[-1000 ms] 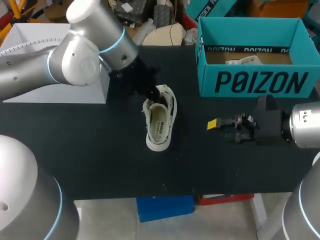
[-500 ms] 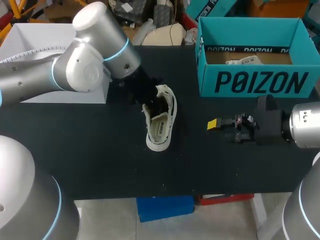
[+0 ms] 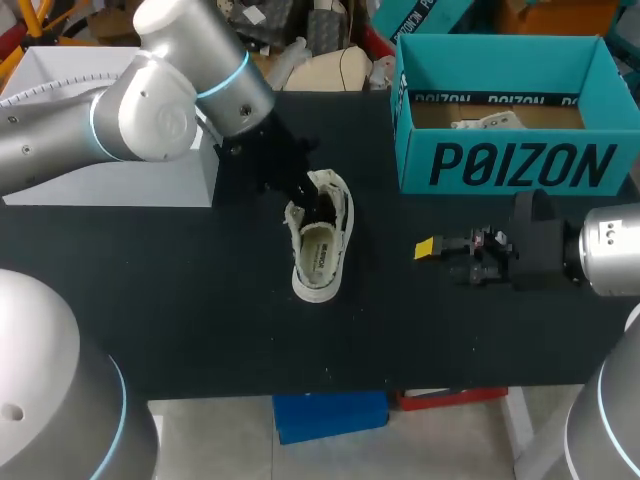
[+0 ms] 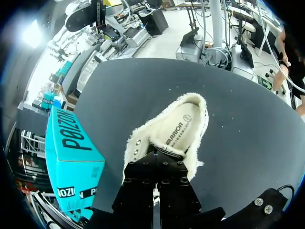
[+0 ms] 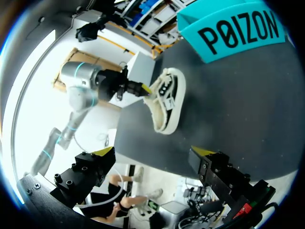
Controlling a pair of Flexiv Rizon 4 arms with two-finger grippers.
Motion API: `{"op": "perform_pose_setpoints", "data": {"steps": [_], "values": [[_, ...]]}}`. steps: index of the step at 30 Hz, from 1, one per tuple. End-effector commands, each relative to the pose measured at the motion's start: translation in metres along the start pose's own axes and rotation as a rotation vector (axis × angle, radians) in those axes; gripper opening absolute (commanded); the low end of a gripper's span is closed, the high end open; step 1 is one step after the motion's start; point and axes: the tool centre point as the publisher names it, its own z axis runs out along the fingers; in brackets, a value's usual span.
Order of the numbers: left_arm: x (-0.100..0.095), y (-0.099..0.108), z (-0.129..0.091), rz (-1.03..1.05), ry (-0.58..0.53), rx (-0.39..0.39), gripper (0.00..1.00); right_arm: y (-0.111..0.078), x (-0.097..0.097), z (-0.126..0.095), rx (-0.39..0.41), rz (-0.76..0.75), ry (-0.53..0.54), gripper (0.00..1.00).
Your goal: Take the shoe out of the shoebox, open the shoe tongue, remove and reinsert the insole, then place the shoe into the shoebox
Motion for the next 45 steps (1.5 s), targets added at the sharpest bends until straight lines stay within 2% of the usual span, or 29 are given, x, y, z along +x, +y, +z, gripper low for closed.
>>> {"op": "perform_pose_setpoints", "data": {"steps": [1, 5, 10, 11, 16, 17, 18, 22, 27, 39, 42, 45], "values": [[0.009, -0.007, -0.032, -0.003, 0.002, -0.025, 0.0, 0.0, 0.0, 0.0, 0.001, 0.001, -0.001, 1.0], [0.015, -0.013, -0.045, -0.036, 0.017, -0.038, 0.0, 0.0, 0.0, 0.0, 0.001, 0.001, -0.001, 1.0], [0.022, -0.012, -0.051, -0.016, 0.012, -0.045, 0.01, 0.0, 0.0, 0.0, 0.001, 0.001, -0.001, 1.0], [0.023, -0.013, -0.051, -0.008, 0.013, -0.04, 0.11, 0.0, 0.0, 0.0, 0.001, 0.001, -0.001, 1.0], [0.031, -0.015, -0.057, -0.05, 0.041, -0.041, 0.48, 0.0, 0.0, 0.0, 0.001, 0.001, -0.001, 1.0], [0.033, -0.015, -0.058, -0.081, 0.032, -0.046, 0.94, 0.0, 0.0, 0.0, 0.001, 0.001, -0.001, 1.0], [0.035, -0.015, -0.06, -0.122, 0.026, -0.054, 1.0, 0.0, 0.0, 0.0, 0.001, 0.001, -0.001, 1.0], [0.059, -0.011, -0.069, -0.322, 0.095, -0.082, 1.0, 0.0, 0.0, 0.0, 0.001, 0.001, -0.001, 1.0], [0.074, -0.011, -0.079, -0.381, -0.011, -0.067, 1.0, 0.0, 0.0, 0.0, 0.001, 0.001, -0.001, 1.0], [0.074, -0.011, -0.079, -0.381, -0.011, -0.067, 1.0, 0.0, 0.0, 0.0, 0.001, 0.001, -0.001, 1.0], [0.075, -0.014, -0.08, -0.481, -0.058, 0.034, 1.0, 0.0, 0.0, 0.0, 0.001, 0.001, -0.001, 1.0], [0.081, -0.015, -0.096, -0.559, -0.102, 0.067, 1.0, 0.0, 0.0, 0.0, 0.001, 0.001, -0.001, 1.0]]}}
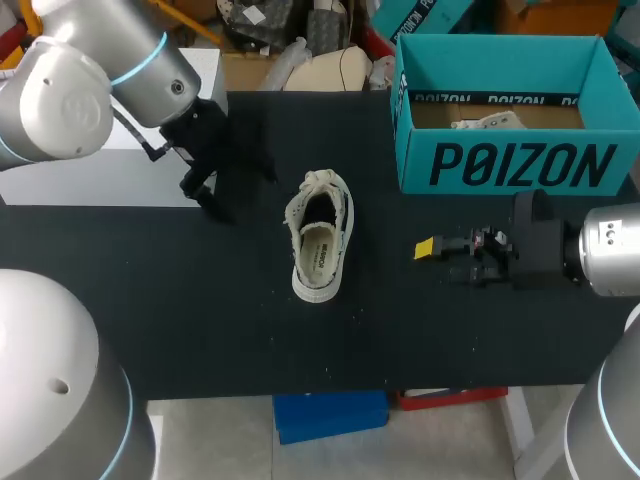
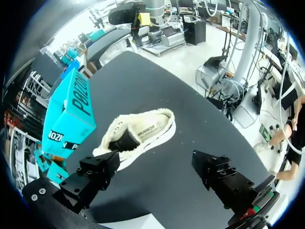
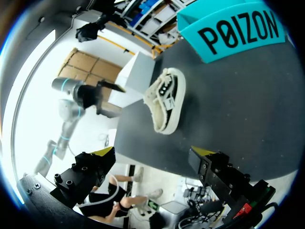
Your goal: Take the shoe out of the shoebox, open the shoe tongue, remove and reinsert the insole, then place the shoe into the shoebox
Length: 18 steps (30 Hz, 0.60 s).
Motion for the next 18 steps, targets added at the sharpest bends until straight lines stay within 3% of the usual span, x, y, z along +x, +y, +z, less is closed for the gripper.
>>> {"op": "perform_pose_setpoints", "data": {"steps": [1, 3, 9, 18], "values": [[0.011, 0.012, -0.02, -0.091, -0.063, 0.081, 1.0, 0.0, 0.0, -0.001, 0.001, 0.001, -0.001, 1.0], [0.017, 0.014, -0.031, -0.112, -0.071, 0.12, 1.0, 0.0, 0.0, -0.001, 0.001, 0.001, -0.001, 1.0], [0.03, 0.022, -0.048, -0.134, -0.071, 0.074, 1.0, 0.0, 0.0, -0.001, 0.001, 0.001, -0.001, 1.0], [0.033, 0.022, -0.053, -0.152, -0.057, 0.08, 1.0, 0.0, 0.0, -0.001, 0.001, 0.001, -0.001, 1.0]]}}
